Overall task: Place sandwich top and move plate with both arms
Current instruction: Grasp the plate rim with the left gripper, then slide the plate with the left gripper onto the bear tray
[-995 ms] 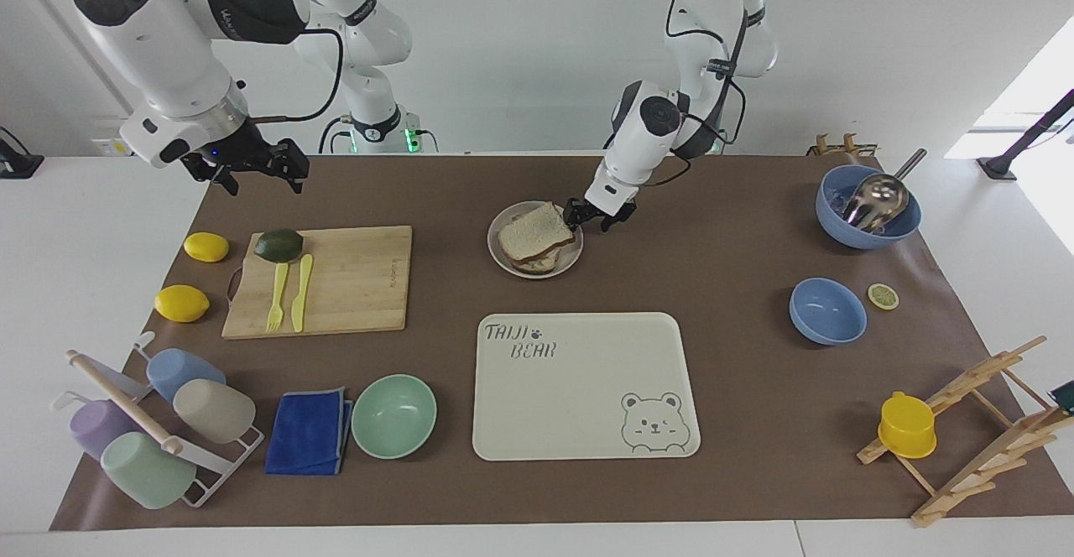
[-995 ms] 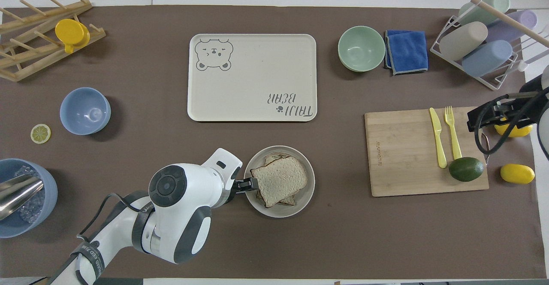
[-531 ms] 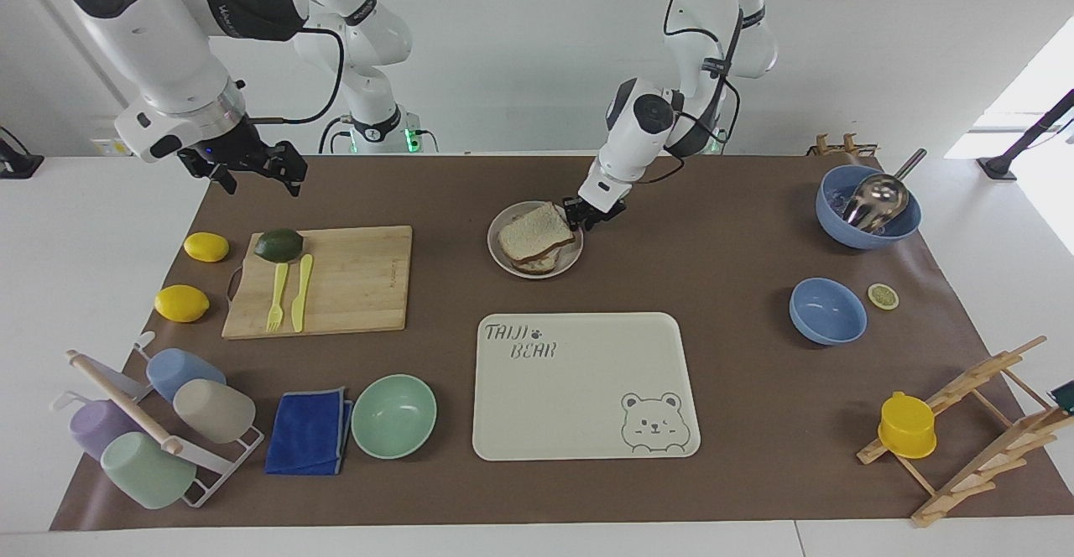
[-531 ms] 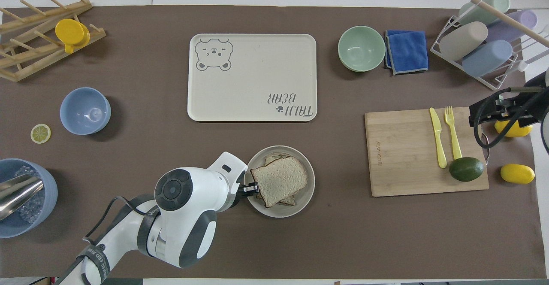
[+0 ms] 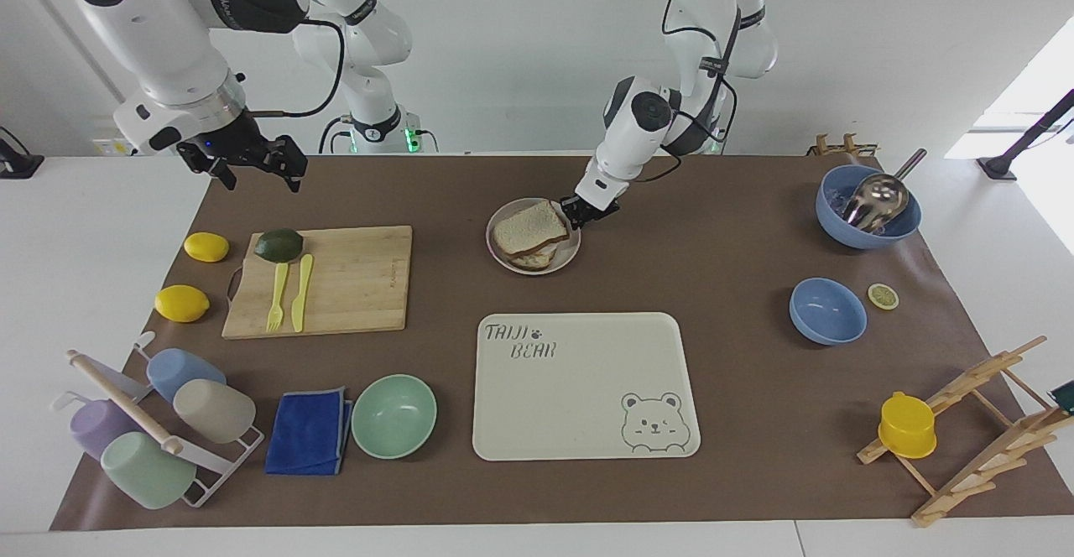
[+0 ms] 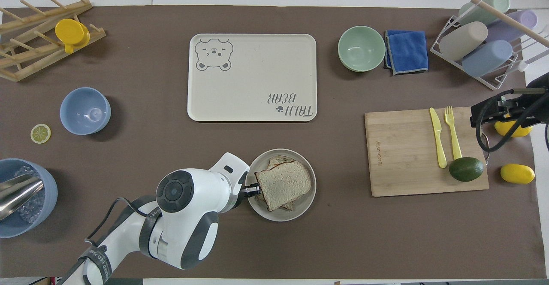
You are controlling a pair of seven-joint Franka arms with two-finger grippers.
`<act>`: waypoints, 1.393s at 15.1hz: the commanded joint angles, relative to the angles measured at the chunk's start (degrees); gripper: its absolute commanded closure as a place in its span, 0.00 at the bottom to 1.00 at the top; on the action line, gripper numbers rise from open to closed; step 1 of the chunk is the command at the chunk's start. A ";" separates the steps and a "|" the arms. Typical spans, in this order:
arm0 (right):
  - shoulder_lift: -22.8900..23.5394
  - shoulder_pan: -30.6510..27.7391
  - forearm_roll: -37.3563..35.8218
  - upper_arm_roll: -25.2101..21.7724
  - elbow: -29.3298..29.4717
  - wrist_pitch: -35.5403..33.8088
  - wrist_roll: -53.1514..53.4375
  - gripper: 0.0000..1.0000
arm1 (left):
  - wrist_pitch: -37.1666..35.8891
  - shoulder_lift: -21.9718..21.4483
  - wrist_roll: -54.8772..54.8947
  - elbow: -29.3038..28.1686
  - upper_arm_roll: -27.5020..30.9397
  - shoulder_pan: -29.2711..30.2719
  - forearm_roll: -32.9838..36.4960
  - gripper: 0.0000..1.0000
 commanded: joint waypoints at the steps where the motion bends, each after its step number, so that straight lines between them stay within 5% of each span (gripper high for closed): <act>1: -0.93 -0.22 1.60 -0.05 -0.87 -0.15 0.78 0.00 | 0.27 -0.07 0.31 -0.14 0.79 -0.58 -0.83 1.00; 4: -0.93 -0.13 1.60 -0.05 -0.87 -0.06 0.78 0.00 | -2.53 -0.94 0.58 2.05 0.88 1.26 -0.83 1.00; 8: -0.93 -0.22 1.60 -0.05 -0.96 -0.06 0.78 0.00 | -16.76 0.28 3.04 14.77 1.23 9.07 -0.31 1.00; 11: -0.93 -0.13 1.60 -0.05 -0.96 -0.06 0.87 0.00 | -17.49 3.44 3.21 20.85 1.23 12.24 -0.13 1.00; 16: -0.93 -0.22 1.60 -0.05 -0.96 -0.06 0.78 0.00 | -20.11 13.00 3.65 35.25 1.06 18.39 2.40 1.00; 21: -0.93 -0.22 1.60 -0.05 -0.96 -0.06 0.87 0.00 | -24.34 28.20 3.92 52.92 1.06 21.04 6.45 1.00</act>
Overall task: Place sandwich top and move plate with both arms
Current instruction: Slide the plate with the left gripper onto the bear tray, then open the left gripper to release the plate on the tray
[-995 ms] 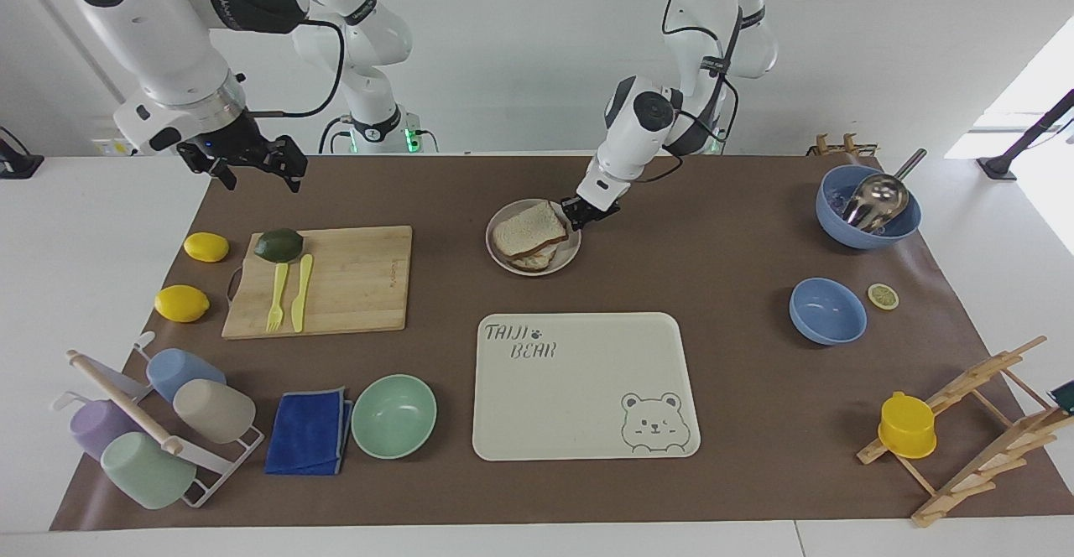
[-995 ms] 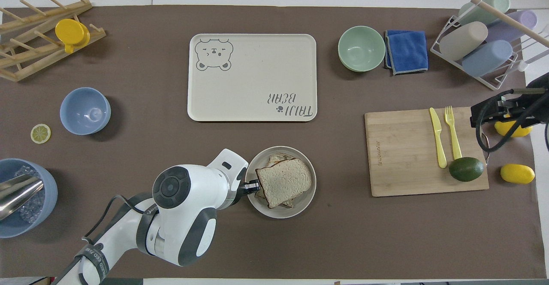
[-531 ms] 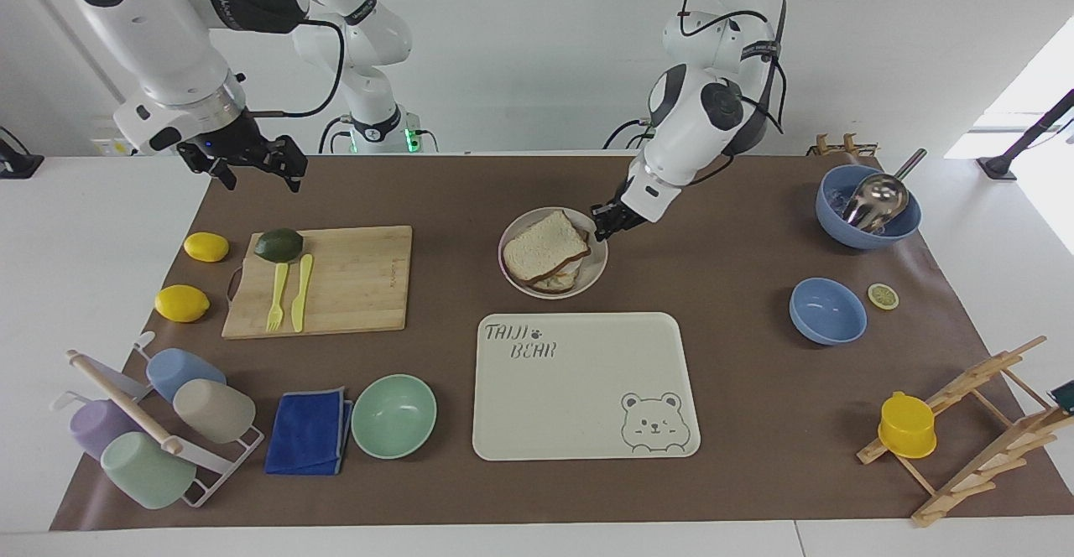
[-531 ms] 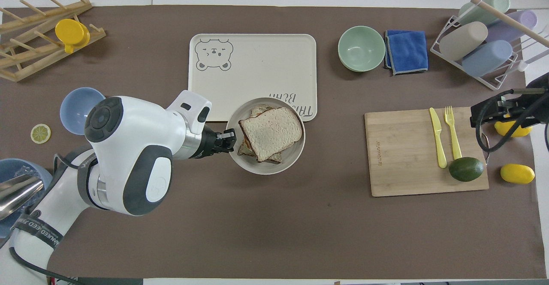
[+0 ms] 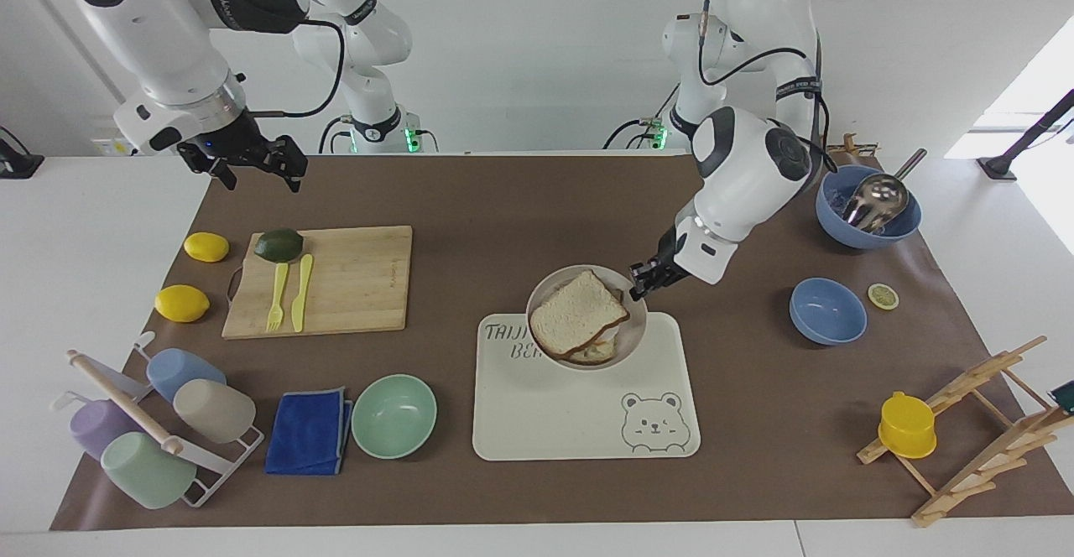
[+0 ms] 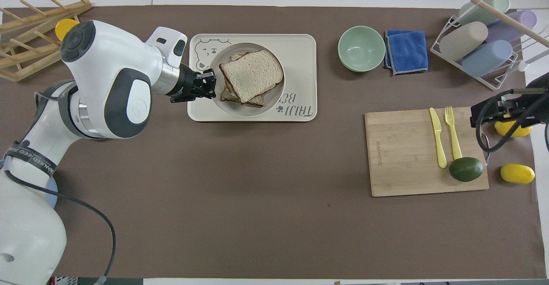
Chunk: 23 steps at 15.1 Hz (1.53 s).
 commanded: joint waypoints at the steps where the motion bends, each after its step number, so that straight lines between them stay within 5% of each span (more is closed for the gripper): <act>1: -0.93 -0.22 1.60 -0.05 -0.94 -0.06 0.86 0.00 | -2.42 10.80 0.94 12.21 -0.48 0.90 2.18 1.00; 3: -0.93 -0.22 1.60 -0.05 -0.94 -0.15 0.86 0.00 | -1.55 13.90 3.74 14.08 -0.39 1.16 3.05 1.00; 17: -0.93 -0.22 1.60 -0.05 -0.94 -0.15 0.86 0.00 | 3.29 12.94 9.02 8.63 -0.48 1.69 3.67 1.00; 18: -0.93 -0.22 1.60 -0.05 -0.94 -0.06 0.86 0.00 | 3.29 12.85 9.03 8.63 -0.39 1.69 3.67 0.35; 19: -0.93 -0.22 1.60 -0.05 -0.85 -0.06 0.86 0.00 | 3.12 12.85 9.29 8.72 -0.39 1.69 3.67 0.00; 23: -0.93 -0.22 1.60 -0.05 -0.94 -0.06 0.86 0.00 | 1.54 11.63 9.38 10.30 -0.21 3.53 3.76 0.00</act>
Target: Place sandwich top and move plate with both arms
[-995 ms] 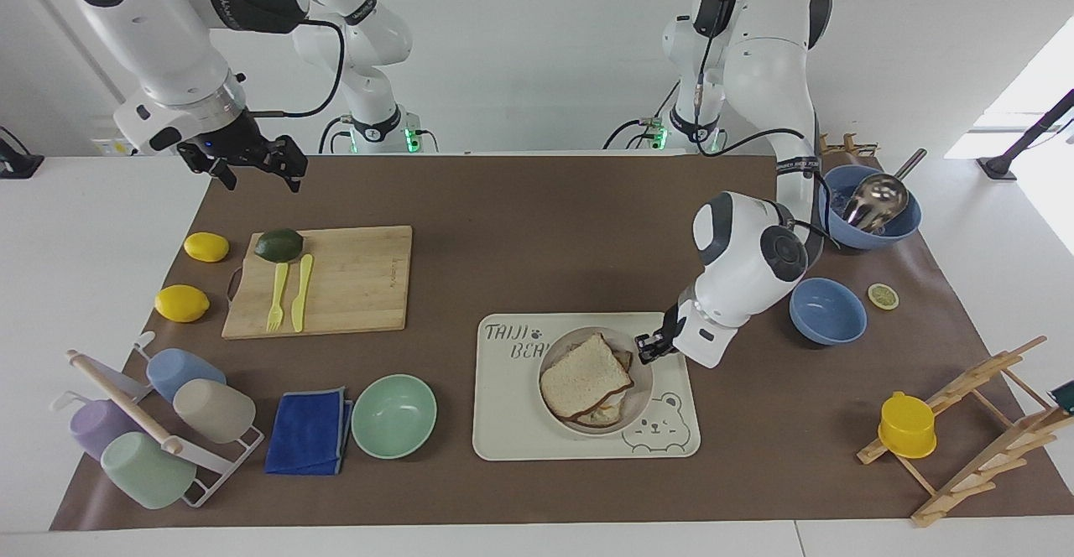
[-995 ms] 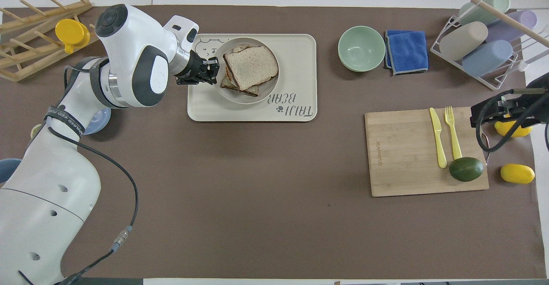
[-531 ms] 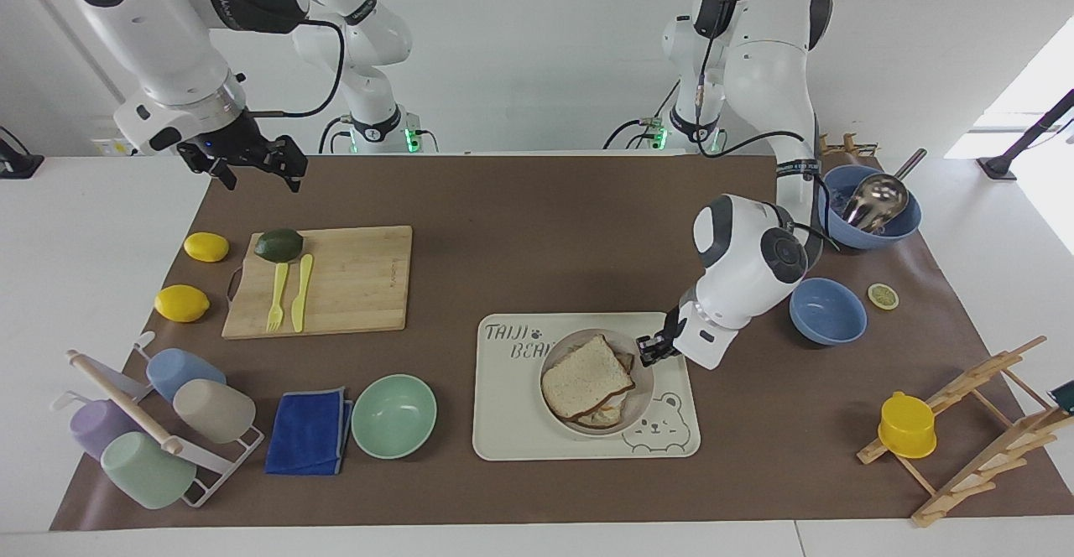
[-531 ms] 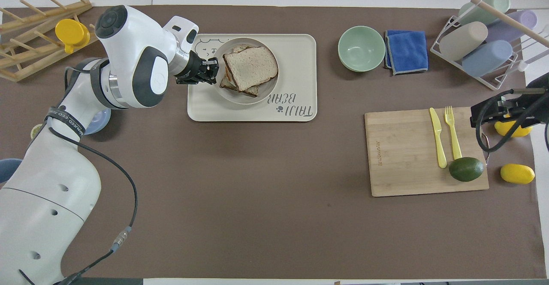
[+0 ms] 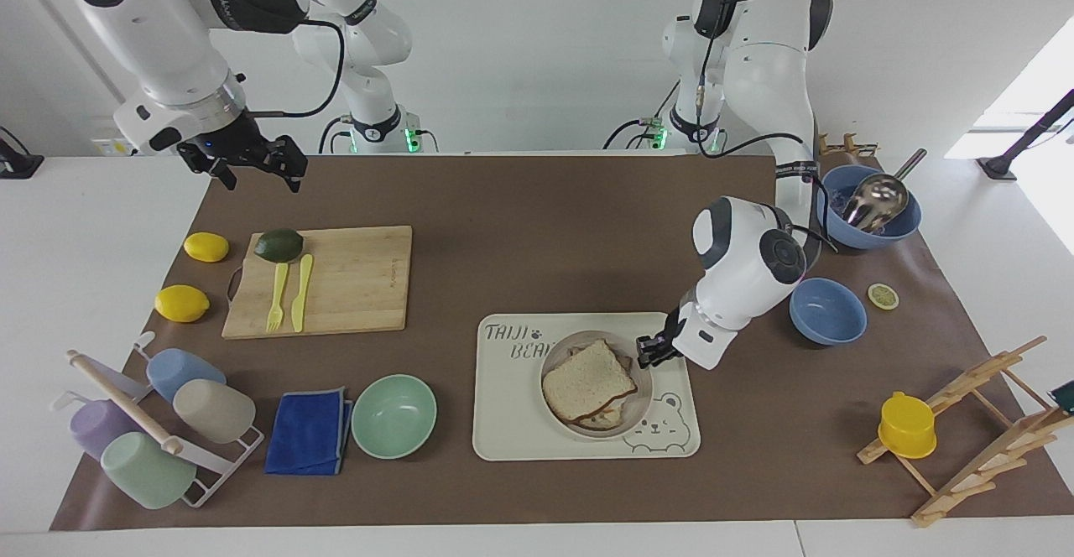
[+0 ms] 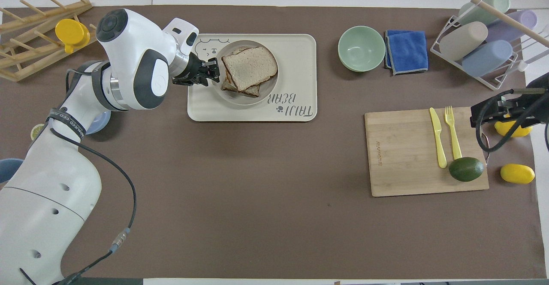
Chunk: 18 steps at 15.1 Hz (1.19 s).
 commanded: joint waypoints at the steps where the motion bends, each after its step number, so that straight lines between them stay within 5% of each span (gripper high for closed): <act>1: -0.93 -0.22 1.60 -0.05 -0.94 -0.06 0.86 0.00 | -1.36 -4.16 0.81 -0.44 -0.14 2.77 0.73 0.00; 10: -0.93 -0.22 1.60 -0.05 -0.94 -0.06 0.86 0.00 | -13.56 -20.60 0.98 -0.97 4.34 5.33 15.49 0.00; 18: -0.93 -0.22 1.60 -0.05 -0.94 -0.06 0.86 0.00 | -31.40 -33.25 4.76 -5.61 4.34 6.65 16.38 0.00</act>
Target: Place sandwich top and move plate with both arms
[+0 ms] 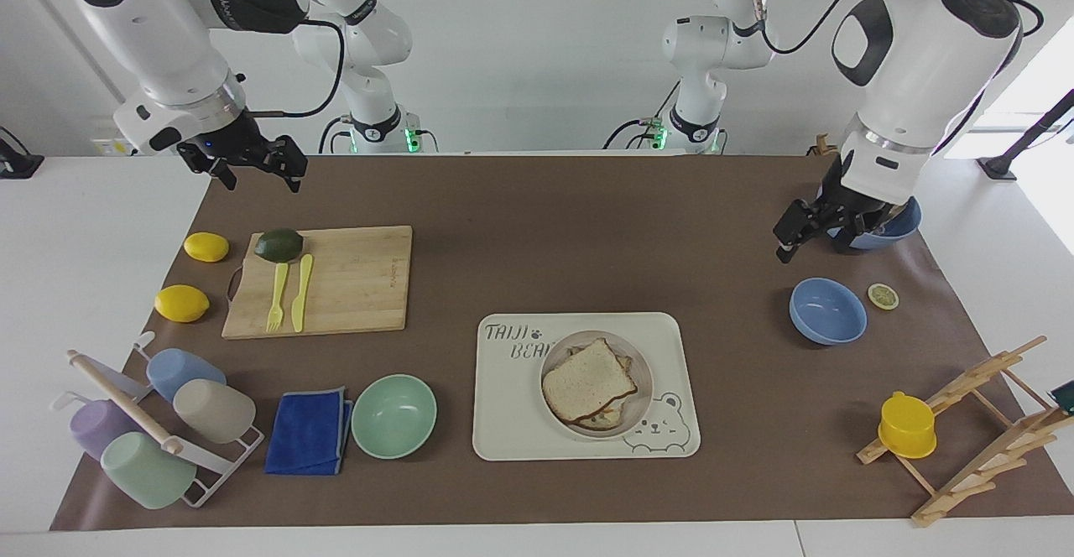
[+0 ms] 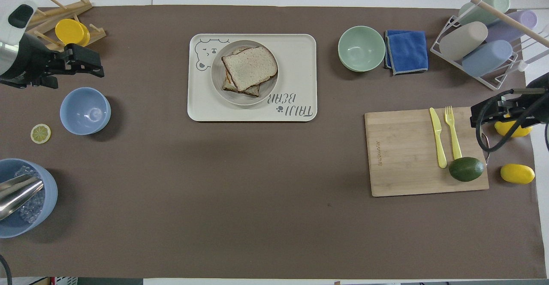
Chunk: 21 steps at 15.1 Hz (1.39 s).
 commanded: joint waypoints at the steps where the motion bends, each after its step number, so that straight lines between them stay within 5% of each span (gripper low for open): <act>1: -0.93 -0.22 1.60 -0.05 -0.94 -0.06 0.86 0.00 | -2.56 -6.13 2.88 -7.52 -0.28 0.34 1.10 0.00; 5: -0.93 -0.22 1.60 -0.05 -0.94 -0.06 0.86 0.00 | -5.36 -9.48 7.18 -12.64 -0.28 0.43 1.10 0.00; 9: -0.93 -0.22 1.60 -0.05 -0.94 -0.06 0.86 0.00 | -6.42 -9.22 8.25 -11.68 -0.72 0.78 1.01 0.00; 12: -0.93 -0.22 1.60 0.04 -0.94 -0.15 0.86 0.00 | -8.53 -8.79 8.25 -10.45 -6.59 6.65 1.10 0.00; 21: -0.93 -0.22 1.60 -0.05 -0.94 -0.06 0.86 0.00 | -9.24 -7.82 8.16 -9.04 -4.85 4.21 0.75 0.00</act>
